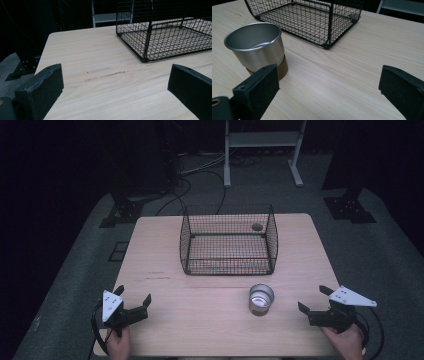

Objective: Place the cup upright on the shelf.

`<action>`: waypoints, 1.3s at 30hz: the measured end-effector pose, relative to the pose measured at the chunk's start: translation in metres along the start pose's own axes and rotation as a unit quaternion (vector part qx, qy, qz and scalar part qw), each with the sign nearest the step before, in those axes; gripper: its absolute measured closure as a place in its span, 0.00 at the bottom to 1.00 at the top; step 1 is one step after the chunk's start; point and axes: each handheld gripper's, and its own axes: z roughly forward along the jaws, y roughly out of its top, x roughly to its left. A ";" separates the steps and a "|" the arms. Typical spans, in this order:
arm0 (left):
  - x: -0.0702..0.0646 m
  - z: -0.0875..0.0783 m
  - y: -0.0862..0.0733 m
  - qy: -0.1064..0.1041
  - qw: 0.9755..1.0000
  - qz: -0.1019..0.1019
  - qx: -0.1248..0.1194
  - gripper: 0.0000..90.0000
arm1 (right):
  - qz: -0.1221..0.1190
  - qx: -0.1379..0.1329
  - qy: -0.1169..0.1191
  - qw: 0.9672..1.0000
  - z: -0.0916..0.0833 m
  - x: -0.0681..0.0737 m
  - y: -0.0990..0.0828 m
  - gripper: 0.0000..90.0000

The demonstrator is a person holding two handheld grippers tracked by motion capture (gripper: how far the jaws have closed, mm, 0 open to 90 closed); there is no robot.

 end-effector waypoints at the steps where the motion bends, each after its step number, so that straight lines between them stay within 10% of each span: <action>1: 0.000 0.000 0.000 0.000 1.000 -0.001 0.000 0.00 | 0.000 0.000 0.000 1.000 0.000 0.000 0.000 0.02; 39: 0.004 -0.004 0.000 0.000 1.000 -0.010 -0.006 0.00 | -0.040 0.029 0.060 0.997 0.024 0.050 0.016 0.02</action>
